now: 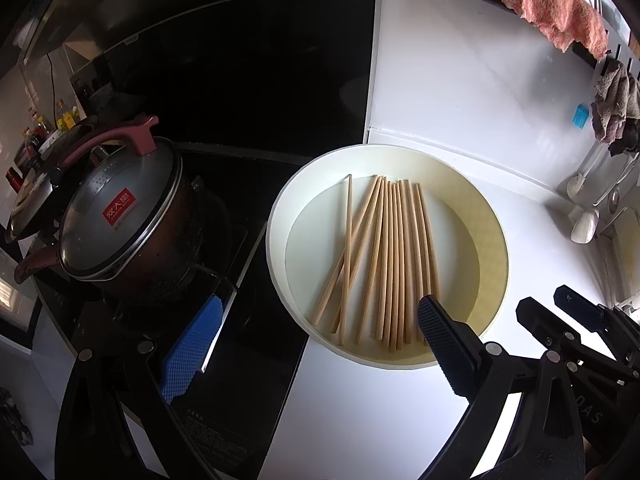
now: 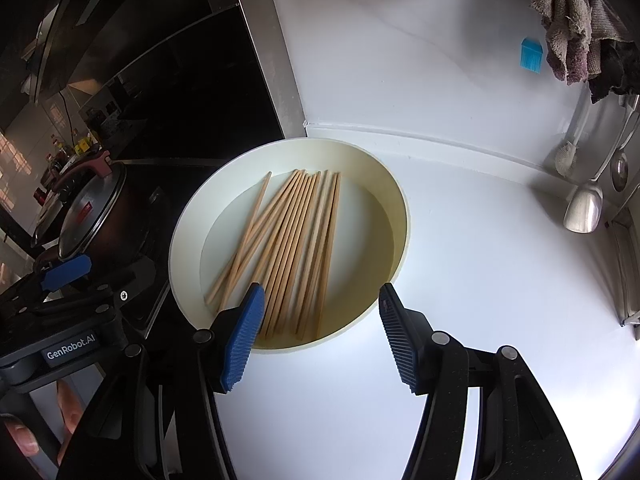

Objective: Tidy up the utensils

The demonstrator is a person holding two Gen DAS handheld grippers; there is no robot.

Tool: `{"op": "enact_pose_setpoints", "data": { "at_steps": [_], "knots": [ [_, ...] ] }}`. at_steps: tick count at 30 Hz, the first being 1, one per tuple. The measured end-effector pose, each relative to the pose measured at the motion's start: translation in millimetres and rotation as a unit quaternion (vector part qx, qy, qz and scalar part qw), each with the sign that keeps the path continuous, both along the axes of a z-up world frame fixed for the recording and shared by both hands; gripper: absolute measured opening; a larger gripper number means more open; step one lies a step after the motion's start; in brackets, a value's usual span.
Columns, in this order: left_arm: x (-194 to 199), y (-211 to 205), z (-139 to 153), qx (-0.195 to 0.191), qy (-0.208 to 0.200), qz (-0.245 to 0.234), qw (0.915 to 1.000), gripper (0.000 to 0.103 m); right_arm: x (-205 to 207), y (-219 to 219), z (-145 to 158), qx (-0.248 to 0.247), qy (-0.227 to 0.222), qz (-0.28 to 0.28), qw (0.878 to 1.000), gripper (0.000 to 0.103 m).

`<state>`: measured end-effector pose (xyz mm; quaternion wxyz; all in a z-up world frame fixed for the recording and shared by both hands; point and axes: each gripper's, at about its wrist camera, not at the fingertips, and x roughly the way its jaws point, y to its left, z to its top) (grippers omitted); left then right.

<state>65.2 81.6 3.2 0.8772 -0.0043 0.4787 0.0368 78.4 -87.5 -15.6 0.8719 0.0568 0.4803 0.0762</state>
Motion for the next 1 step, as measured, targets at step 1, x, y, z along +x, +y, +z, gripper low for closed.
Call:
{"op": "enact_pose_setpoints", "data": {
  "at_steps": [1],
  "knots": [
    [-0.3,0.0,-0.2,0.0,0.001,0.0,1.0,0.096,-0.7,-0.3,0.1,0.0,0.0,0.0,1.0,0.057]
  ]
}}
